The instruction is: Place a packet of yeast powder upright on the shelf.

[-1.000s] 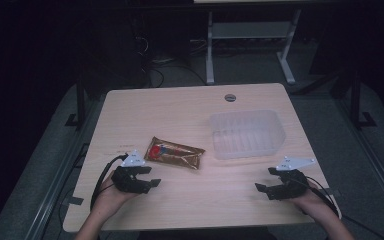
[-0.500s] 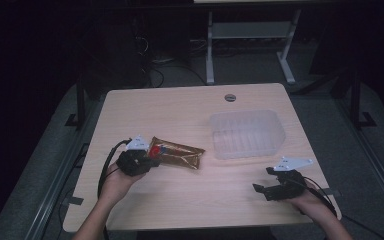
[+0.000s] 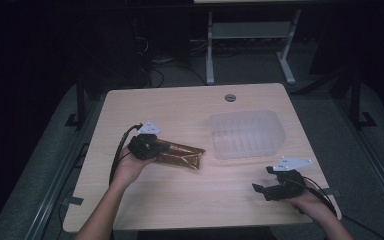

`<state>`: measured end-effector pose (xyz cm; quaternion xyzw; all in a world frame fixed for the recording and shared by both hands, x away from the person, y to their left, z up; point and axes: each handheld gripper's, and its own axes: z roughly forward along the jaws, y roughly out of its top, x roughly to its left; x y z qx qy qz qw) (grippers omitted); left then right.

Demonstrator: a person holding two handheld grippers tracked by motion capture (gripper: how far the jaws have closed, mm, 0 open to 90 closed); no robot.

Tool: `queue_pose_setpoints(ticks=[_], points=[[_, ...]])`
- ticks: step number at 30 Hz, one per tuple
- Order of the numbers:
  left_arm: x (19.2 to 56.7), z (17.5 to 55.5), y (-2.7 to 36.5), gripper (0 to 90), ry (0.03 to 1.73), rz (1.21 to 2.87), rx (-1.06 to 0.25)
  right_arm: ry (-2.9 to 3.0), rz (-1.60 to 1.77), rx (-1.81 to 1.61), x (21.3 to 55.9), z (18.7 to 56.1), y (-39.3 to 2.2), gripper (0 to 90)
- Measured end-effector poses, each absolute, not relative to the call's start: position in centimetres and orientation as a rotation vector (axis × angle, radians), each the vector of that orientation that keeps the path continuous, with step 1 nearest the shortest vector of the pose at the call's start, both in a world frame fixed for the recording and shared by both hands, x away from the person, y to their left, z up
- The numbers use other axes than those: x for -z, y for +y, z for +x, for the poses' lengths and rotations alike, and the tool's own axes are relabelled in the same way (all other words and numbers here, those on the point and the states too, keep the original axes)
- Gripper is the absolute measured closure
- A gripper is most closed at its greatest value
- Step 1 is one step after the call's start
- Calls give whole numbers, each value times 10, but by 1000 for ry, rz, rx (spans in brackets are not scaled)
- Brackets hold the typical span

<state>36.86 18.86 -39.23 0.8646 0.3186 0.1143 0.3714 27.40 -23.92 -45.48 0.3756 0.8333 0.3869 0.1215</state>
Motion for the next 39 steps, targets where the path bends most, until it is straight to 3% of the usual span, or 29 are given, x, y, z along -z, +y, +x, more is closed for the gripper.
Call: queue_pose_setpoints(ticks=[21,39], points=[[435,429,166,898,933,2231,-318,2443,1086,-1120,458,277,-241,160],[449,417,167,898,918,2321,-246,2435,1086,-1117,457,276,-244,161]])
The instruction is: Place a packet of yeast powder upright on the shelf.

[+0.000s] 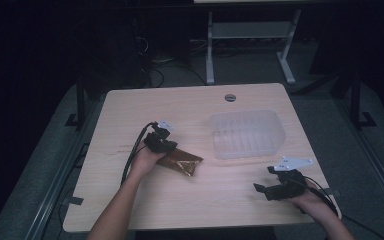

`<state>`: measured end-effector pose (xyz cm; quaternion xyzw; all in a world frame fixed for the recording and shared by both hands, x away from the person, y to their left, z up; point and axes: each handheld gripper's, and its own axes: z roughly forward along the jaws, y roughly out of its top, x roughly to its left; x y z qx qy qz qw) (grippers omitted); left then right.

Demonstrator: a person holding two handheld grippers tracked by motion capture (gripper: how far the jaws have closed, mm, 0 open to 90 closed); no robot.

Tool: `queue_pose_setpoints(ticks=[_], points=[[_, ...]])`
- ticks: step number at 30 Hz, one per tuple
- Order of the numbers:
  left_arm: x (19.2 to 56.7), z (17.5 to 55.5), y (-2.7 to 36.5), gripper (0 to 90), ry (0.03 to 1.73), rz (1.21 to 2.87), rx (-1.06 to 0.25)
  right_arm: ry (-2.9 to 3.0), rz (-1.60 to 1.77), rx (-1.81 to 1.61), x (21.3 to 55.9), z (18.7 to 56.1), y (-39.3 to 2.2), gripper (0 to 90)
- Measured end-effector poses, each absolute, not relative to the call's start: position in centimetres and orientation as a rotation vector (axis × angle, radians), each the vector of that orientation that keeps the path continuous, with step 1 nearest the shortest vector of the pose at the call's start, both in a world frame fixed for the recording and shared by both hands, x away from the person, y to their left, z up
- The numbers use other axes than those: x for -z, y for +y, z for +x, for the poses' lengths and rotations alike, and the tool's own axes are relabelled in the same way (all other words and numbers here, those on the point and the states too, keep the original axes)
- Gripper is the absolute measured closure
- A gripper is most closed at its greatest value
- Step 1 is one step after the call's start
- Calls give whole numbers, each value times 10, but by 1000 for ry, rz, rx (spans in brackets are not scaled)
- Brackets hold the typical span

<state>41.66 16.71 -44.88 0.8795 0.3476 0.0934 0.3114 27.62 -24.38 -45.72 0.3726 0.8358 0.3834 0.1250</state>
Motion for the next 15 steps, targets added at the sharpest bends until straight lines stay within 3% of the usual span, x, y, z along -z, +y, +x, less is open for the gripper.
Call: queue_pose_setpoints(ticks=[10,15], points=[[444,391,173,898,875,2351,-206,2433,1091,-1114,456,276,-243,161],[430,392,188,898,894,2296,-268,2434,1086,-1114,456,276,-242,161]])
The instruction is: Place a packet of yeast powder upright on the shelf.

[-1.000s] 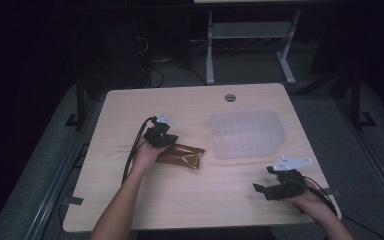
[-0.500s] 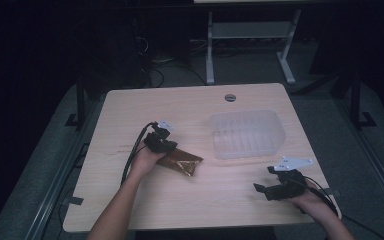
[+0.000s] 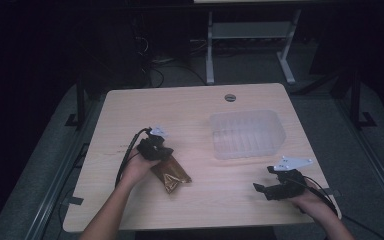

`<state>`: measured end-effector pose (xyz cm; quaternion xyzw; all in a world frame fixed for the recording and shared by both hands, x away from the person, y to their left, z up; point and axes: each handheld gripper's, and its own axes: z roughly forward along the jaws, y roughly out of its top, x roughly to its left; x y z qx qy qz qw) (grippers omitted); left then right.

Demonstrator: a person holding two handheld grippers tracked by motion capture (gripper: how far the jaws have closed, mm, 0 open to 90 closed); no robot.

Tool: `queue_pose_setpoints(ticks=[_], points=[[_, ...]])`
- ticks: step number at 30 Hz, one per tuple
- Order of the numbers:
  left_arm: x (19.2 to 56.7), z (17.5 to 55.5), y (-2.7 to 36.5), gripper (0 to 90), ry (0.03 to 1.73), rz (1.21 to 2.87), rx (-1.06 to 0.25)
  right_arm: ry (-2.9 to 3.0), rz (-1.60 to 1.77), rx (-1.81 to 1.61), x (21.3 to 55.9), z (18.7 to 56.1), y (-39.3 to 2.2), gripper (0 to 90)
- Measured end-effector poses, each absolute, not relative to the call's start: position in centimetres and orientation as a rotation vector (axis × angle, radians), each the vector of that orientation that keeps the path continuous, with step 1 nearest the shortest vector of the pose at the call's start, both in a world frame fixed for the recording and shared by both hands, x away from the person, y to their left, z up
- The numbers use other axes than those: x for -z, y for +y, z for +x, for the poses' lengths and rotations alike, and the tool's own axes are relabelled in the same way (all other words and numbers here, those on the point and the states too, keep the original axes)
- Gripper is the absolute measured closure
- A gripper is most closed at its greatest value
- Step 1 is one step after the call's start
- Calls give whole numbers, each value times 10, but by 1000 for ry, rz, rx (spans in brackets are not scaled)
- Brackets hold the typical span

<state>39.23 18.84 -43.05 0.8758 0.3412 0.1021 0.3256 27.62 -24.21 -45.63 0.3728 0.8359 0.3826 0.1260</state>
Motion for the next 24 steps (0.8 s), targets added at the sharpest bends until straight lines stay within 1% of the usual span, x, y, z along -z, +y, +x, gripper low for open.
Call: queue_pose_setpoints(ticks=[1,2,5,10,14,18,21,24], points=[[430,392,188,898,894,2296,-268,2434,1086,-1114,456,276,-242,161],[426,397,198,898,922,2273,-316,2436,1084,-1115,456,276,-242,161],[423,405,214,898,981,2233,-363,2436,1084,-1115,456,276,-242,161],[426,416,243,898,1073,2187,-434,2438,1082,-1119,457,277,-242,161],[434,419,251,898,1106,2182,-432,2442,1078,-1118,457,276,-241,161],[444,420,252,898,1111,2227,-431,2444,1083,-1113,457,277,-241,161],[449,420,253,898,1146,2225,-396,2443,1080,-1118,457,276,-241,161],[451,418,252,898,1132,2237,-372,2443,1086,-1114,457,276,-242,162]])
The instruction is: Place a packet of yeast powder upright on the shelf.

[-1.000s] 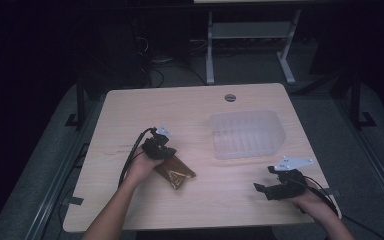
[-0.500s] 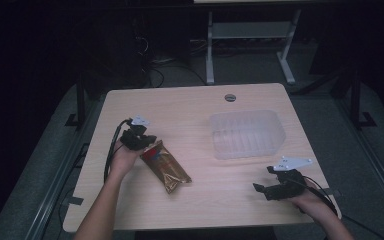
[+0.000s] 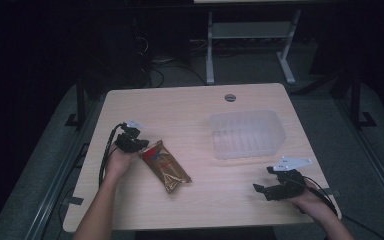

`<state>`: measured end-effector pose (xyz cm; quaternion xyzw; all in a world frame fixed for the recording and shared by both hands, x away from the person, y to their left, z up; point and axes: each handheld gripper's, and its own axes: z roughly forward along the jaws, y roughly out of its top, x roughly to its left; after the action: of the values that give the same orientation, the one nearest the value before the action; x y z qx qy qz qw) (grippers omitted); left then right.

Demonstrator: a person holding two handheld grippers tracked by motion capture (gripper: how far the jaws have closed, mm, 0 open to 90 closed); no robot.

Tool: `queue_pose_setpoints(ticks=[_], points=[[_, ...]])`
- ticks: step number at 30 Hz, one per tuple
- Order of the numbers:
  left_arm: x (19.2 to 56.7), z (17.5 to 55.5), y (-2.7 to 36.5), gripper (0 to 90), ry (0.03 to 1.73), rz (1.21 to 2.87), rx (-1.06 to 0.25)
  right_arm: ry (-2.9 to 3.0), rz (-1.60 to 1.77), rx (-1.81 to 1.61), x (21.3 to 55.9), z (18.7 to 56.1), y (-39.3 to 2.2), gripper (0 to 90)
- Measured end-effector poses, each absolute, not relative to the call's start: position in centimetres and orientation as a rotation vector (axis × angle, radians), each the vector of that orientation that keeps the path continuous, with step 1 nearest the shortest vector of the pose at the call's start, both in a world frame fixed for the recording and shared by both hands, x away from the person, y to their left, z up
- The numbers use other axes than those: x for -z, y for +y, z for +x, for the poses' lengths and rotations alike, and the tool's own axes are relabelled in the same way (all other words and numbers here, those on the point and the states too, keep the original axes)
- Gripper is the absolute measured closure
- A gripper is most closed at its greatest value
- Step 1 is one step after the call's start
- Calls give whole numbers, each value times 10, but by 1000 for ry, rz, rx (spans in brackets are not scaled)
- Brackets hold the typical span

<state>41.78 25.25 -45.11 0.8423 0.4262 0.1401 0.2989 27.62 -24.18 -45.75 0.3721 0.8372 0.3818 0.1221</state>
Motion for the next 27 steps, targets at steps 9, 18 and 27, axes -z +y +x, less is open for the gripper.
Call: queue_pose_setpoints(ticks=[9,18,27], points=[[455,409,248,898,1087,2280,-294,2442,1087,-1116,457,276,-243,162],[453,392,230,898,989,2344,-236,2439,1094,-1115,458,277,-244,161],[451,367,220,898,929,2365,-166,2437,1097,-1116,457,277,-244,161]])
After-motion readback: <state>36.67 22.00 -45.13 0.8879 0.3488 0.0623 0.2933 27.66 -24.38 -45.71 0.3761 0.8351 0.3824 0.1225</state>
